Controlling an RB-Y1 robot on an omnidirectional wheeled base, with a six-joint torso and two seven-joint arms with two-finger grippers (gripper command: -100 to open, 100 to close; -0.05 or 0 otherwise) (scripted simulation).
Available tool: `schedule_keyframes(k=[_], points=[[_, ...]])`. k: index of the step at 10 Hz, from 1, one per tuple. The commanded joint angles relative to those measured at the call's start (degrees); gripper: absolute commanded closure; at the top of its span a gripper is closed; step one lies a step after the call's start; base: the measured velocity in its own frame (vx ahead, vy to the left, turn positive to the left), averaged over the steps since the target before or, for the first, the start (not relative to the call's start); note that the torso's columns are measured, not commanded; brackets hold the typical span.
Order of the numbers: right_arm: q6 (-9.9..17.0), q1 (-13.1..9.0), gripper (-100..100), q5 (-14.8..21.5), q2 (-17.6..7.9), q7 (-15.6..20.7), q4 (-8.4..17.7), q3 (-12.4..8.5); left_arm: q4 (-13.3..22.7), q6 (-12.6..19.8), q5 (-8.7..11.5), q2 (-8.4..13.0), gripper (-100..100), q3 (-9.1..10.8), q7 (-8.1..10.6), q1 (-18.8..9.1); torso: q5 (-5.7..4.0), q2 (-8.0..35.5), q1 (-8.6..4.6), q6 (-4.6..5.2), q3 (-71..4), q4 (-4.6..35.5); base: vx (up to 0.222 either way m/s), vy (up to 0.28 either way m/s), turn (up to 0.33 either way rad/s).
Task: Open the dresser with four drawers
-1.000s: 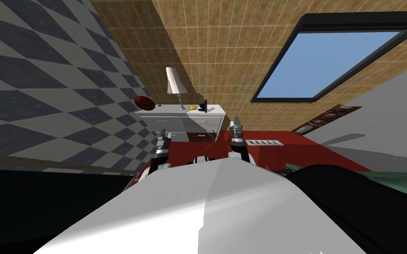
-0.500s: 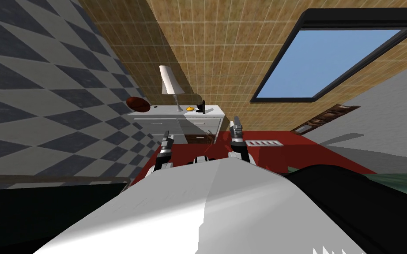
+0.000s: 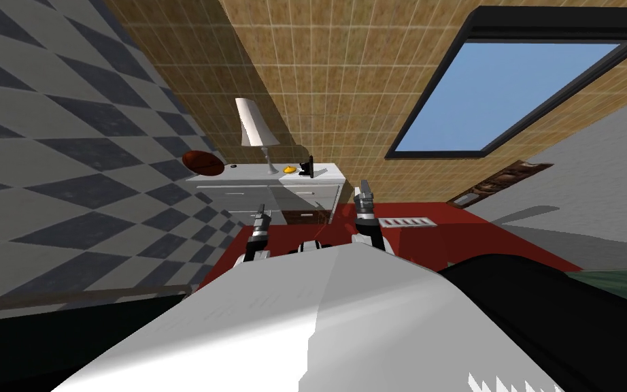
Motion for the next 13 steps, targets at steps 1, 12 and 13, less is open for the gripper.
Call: schedule_keyframes(k=[1, 12, 13], points=[[0.00, 0.00, 0, 0.00, 0.00, 0.00, 0.00, 0.00, 4.00, -0.57, 0.12, 0.08, -100, -0.35, -0.10, -1.46, -0.04, -0.08, -0.16, 0.01, -0.04, -0.02, 0.127, -0.064, -0.035], [0.00, 0.00, 0, 0.00, 0.00, 0.00, 0.00, 0.00, 19.14, -3.63, 0.44, 0.58, -100, -1.60, -0.71, -6.72, -0.02, -0.10, -0.06, 0.01, -0.05, -0.02, 0.108, -0.044, -0.032], [0.00, 0.00, 0, 0.00, 0.00, 0.00, 0.00, 0.00, 20.72, -3.95, 0.48, 0.29, -100, -1.73, -0.77, -7.27, -0.01, -0.06, -0.03, 0.00, -0.04, -0.02, 0.129, -0.056, -0.039]])
